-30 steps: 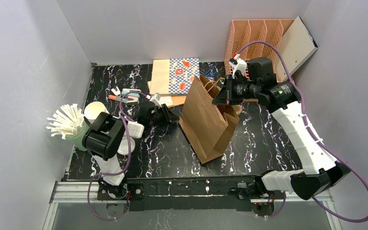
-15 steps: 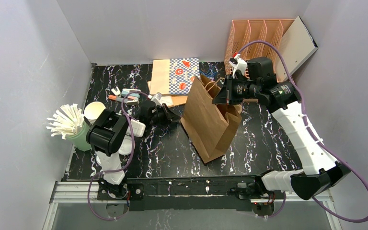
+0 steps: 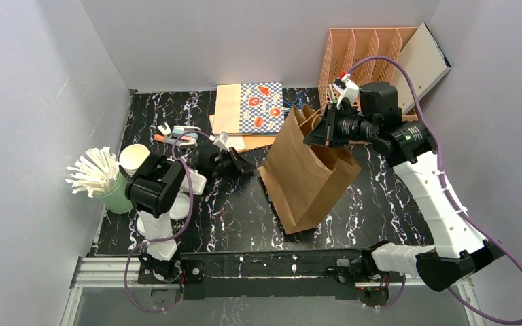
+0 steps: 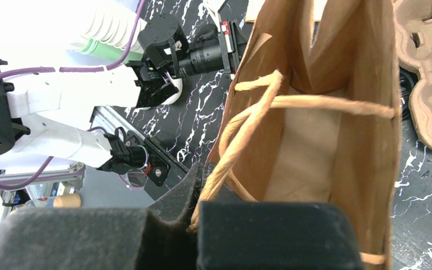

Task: Pack the takeout coffee

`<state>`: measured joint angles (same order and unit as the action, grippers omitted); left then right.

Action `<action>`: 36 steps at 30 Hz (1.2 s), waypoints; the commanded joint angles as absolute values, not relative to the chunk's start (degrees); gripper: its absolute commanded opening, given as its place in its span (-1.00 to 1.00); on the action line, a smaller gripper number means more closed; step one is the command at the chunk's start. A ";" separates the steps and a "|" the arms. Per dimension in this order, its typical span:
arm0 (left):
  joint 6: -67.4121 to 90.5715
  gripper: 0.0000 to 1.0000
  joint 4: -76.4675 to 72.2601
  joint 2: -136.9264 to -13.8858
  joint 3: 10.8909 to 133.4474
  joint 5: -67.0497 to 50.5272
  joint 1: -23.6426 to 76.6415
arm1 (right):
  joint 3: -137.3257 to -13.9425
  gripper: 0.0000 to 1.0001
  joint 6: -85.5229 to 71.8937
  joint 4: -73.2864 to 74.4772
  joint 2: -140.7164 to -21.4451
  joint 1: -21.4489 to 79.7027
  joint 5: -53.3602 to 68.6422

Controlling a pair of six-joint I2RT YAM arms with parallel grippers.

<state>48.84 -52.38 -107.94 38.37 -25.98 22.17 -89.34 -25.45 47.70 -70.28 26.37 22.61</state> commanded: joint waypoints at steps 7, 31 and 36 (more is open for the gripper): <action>41.80 -1.00 -45.53 -100.62 34.92 -22.14 21.86 | -91.35 -0.88 -26.92 43.84 -70.45 26.55 24.20; 32.58 -0.02 -7.54 -57.30 44.53 -14.82 24.75 | -100.45 0.53 -23.26 46.66 -77.64 34.15 32.90; 32.72 0.95 -5.74 -54.92 46.67 -12.20 24.87 | -102.59 0.59 -20.03 48.59 -76.85 34.18 25.87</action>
